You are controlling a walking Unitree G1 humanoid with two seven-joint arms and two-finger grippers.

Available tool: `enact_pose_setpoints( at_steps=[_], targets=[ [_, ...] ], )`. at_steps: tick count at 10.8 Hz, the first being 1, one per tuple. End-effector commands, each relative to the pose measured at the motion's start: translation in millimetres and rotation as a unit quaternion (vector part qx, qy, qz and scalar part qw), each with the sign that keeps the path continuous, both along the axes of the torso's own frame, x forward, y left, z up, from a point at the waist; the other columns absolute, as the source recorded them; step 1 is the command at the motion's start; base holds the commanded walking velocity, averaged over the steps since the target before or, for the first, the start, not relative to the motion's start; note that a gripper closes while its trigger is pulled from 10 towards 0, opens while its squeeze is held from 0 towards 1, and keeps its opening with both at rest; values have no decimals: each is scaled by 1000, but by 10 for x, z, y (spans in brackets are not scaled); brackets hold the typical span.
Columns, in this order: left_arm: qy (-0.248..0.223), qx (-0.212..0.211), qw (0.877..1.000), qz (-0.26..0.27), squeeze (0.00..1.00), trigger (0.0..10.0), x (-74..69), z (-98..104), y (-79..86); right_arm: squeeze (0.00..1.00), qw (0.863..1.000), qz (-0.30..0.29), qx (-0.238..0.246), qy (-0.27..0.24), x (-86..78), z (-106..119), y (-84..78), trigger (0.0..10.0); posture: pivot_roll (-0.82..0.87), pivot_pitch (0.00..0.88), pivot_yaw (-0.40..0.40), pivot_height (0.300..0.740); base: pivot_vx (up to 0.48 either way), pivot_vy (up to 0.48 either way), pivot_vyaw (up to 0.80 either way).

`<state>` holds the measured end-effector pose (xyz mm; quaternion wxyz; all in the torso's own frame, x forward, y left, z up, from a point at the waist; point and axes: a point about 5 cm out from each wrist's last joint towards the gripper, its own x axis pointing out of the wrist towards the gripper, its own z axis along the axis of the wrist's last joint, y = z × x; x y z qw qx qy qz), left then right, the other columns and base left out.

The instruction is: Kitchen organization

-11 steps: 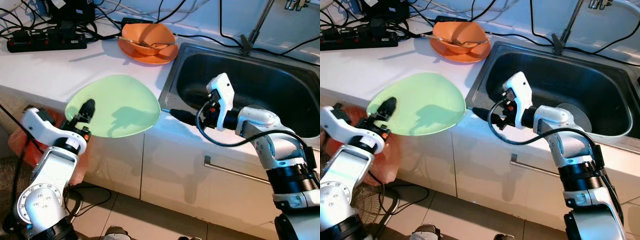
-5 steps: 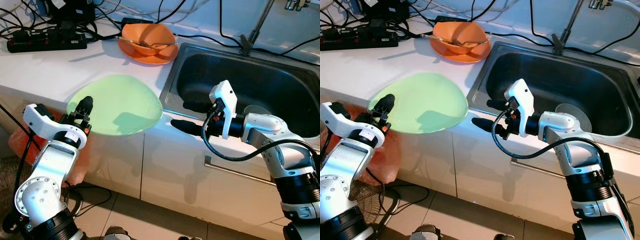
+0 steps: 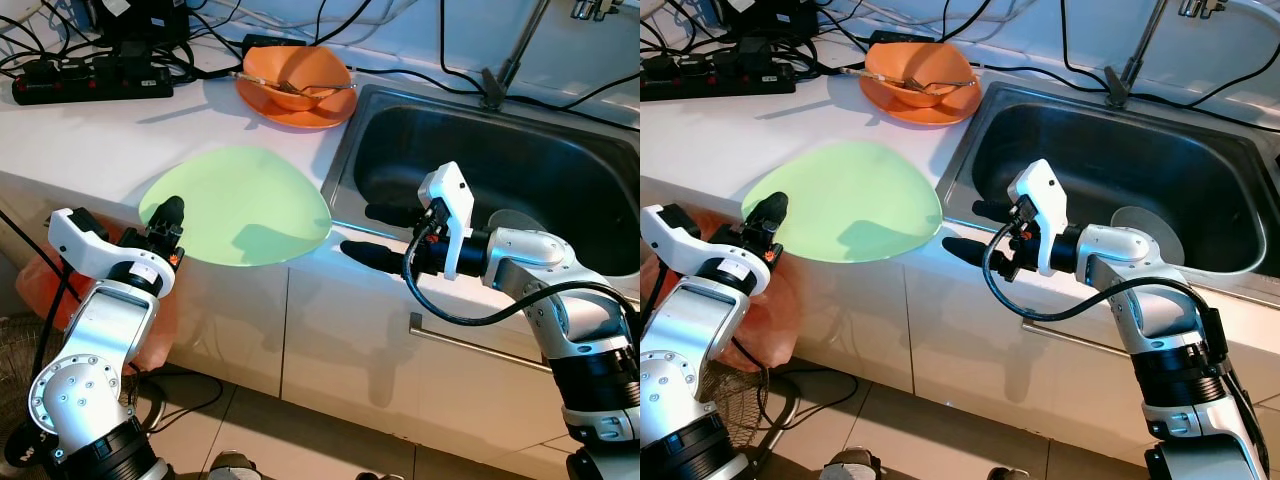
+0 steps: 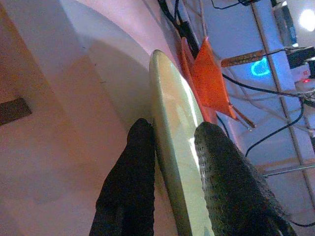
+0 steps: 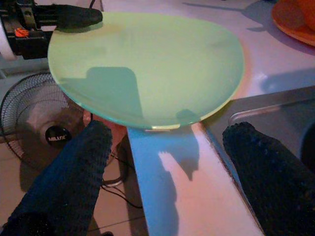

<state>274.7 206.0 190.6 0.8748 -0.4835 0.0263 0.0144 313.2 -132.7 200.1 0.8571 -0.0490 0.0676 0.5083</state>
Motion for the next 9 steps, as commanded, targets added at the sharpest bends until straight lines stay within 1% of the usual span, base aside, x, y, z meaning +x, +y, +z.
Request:
enact_pose_setpoints(
  at_steps=[1, 3, 6, 8, 9],
  targets=[
    [1, -5, 1000, -7, 0, 0, 12, 7, -34, 0, 1000, -3, 1, 5, -19, -25, -5, 10000, 235, 101, -26, 740, 0, 0, 0],
    [-4, -2, 1000, -8, 0, 0, 20, 16, -19, 0, 1000, -20, 8, 5, 16, -22, -10, 10000, 239, 97, -24, 740, 0, 0, 0],
    [-20, -2, 1000, -23, 0, 0, 22, 14, -48, 0, 1000, -21, 14, 8, 20, -25, -4, 10000, 233, 88, -20, 740, 0, 0, 0],
    [-46, 1, 998, -32, 0, 0, 42, 34, -58, 0, 999, -22, 26, 16, 10, -31, -16, 10000, 227, 83, -24, 740, 0, 0, 0],
    [-96, 24, 992, -73, 0, 0, 63, 90, -80, 0, 996, -32, 81, 37, 57, 43, -13, 10000, 225, 84, -34, 740, 0, 0, 0]
  ],
)
